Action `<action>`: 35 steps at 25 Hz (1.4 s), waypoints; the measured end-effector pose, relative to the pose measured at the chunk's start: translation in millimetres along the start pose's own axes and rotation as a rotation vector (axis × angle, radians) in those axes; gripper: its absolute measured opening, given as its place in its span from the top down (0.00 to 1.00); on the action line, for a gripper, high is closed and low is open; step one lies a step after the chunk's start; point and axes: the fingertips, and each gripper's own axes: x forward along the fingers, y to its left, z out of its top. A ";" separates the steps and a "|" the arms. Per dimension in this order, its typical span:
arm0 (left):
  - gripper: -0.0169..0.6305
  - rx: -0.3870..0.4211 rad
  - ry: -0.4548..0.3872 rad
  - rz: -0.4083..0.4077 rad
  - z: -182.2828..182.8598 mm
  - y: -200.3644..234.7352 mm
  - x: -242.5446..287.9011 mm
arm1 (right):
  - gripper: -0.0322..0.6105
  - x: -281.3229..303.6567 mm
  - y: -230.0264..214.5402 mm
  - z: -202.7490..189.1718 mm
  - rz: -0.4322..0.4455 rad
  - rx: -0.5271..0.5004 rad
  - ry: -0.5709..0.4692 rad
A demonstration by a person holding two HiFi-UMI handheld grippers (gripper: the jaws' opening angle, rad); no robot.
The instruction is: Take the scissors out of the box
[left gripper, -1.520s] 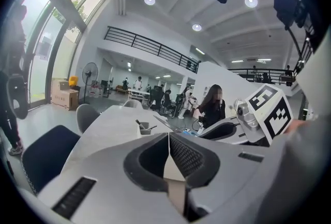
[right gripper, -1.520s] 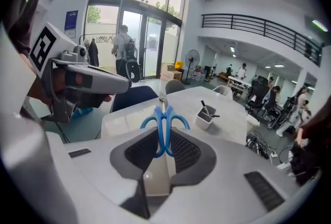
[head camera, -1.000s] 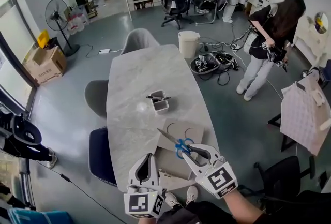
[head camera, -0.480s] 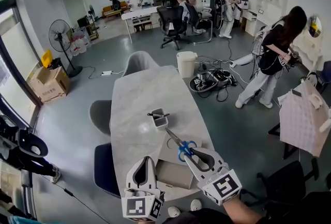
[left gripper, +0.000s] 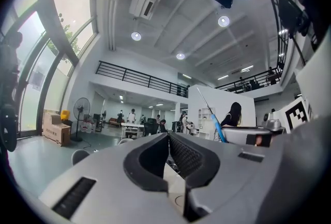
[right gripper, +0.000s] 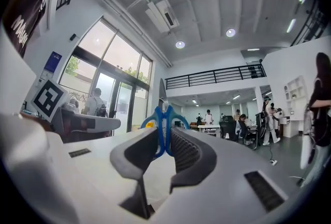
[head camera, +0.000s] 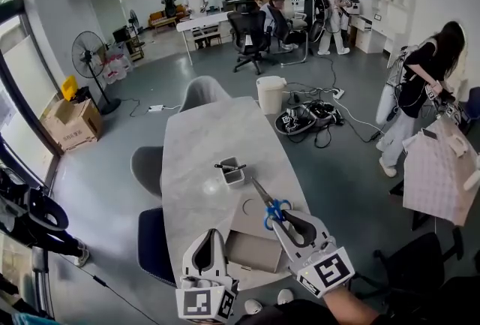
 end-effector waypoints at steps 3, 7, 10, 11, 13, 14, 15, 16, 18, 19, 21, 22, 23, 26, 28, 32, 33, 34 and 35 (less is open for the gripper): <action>0.95 0.012 -0.004 -0.004 0.5 -1.5 0.9 | 0.84 0.9 0.3 0.2 0.001 -0.006 0.002; 0.95 0.022 -0.006 -0.005 1.6 2.2 2.0 | 0.84 7.1 2.6 -1.8 0.002 -0.010 0.012; 0.95 0.019 -0.007 -0.005 0.3 4.4 2.9 | 0.84 9.3 2.8 -3.5 0.000 -0.014 0.016; 0.95 0.018 -0.008 -0.005 -0.2 5.1 2.9 | 0.84 9.8 2.7 -3.9 -0.001 -0.015 0.016; 0.95 0.016 -0.008 -0.004 -0.8 6.4 3.1 | 0.84 10.9 2.6 -4.1 -0.004 -0.015 0.015; 0.95 0.015 -0.009 -0.004 -0.8 6.9 3.5 | 0.84 11.6 2.2 -4.0 -0.006 -0.016 0.015; 0.95 0.014 -0.009 -0.003 -0.6 7.2 4.1 | 0.84 12.2 1.7 -3.7 -0.008 -0.017 0.015; 0.95 0.012 -0.010 -0.003 -0.3 7.3 4.8 | 0.84 12.6 1.0 -3.5 -0.009 -0.018 0.016; 0.95 0.009 -0.010 -0.002 0.2 7.2 5.9 | 0.84 13.0 0.4 -3.3 -0.009 -0.022 0.019; 0.95 0.008 -0.011 -0.002 0.2 7.3 6.2 | 0.84 13.1 0.4 -3.4 -0.009 -0.023 0.020; 0.95 0.006 -0.010 -0.001 0.4 8.1 6.2 | 0.84 13.8 0.8 -3.7 -0.010 -0.021 0.025; 0.95 0.005 -0.008 0.000 0.4 8.8 6.1 | 0.84 14.1 1.1 -3.9 -0.011 -0.018 0.027; 0.95 0.004 -0.007 0.001 0.3 9.4 6.0 | 0.84 14.3 1.3 -4.2 -0.011 -0.015 0.028; 0.95 0.004 -0.006 0.001 -1.3 10.5 6.4 | 0.84 15.0 1.5 -6.7 -0.012 -0.005 0.028; 0.95 0.005 -0.006 -0.001 -1.3 10.4 7.2 | 0.84 15.5 1.2 -7.1 -0.012 -0.001 0.028; 0.95 0.005 -0.004 0.001 0.3 9.4 6.7 | 0.84 15.2 1.7 -6.0 -0.006 0.005 0.032; 0.95 0.005 -0.004 0.001 -0.1 9.3 6.7 | 0.84 15.3 1.8 -6.6 -0.005 0.005 0.032; 0.95 0.005 -0.004 0.001 -0.7 9.4 6.9 | 0.84 15.4 1.8 -7.2 -0.004 0.004 0.033; 0.95 0.005 -0.004 0.001 -1.6 9.5 7.0 | 0.84 15.6 1.7 -7.9 -0.004 0.004 0.032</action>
